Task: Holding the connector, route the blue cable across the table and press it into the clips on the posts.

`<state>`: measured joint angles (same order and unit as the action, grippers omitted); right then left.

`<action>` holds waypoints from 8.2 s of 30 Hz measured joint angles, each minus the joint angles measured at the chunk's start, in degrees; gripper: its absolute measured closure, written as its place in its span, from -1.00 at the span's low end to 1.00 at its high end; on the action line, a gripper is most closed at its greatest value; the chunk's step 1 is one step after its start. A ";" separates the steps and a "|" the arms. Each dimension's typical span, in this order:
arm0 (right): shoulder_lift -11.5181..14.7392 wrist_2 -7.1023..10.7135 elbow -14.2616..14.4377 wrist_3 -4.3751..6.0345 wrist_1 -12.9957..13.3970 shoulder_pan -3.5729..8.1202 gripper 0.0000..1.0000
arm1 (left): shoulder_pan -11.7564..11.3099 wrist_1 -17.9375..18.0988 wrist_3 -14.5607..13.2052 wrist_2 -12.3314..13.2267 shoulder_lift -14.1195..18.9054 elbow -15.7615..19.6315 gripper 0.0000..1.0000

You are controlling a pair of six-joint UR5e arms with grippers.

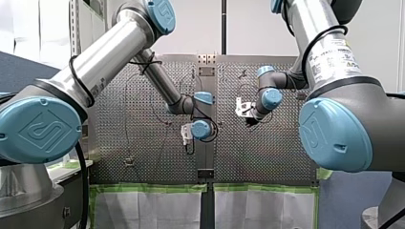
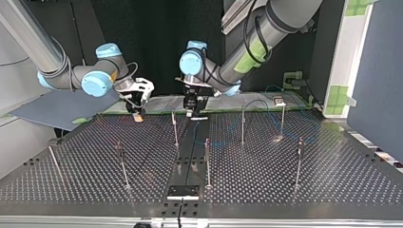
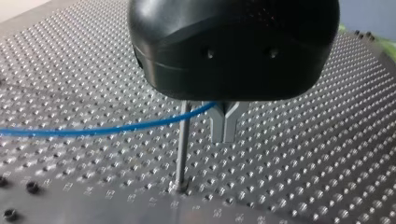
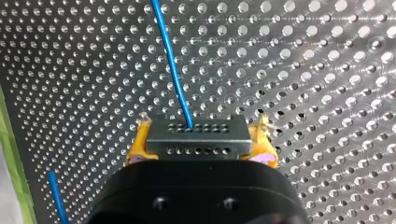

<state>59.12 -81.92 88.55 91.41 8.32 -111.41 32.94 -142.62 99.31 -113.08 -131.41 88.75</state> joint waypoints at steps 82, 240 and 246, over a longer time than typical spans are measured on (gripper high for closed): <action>-3.67 3.86 -5.80 1.18 0.09 8.93 1.00 | 8.29 -23.40 -3.35 -5.99 5.25 -8.99 -1.00; 18.79 9.60 -6.32 6.87 -9.45 10.38 1.00 | 16.01 -32.99 7.52 -21.53 -0.58 -38.49 0.97; 18.68 10.83 -6.32 6.88 -9.27 10.39 1.00 | 14.87 -31.67 7.61 -20.85 -0.14 -38.50 0.97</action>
<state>77.80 -71.09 82.23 98.28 -0.94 -101.02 47.81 -174.29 106.92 -133.92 -131.55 50.25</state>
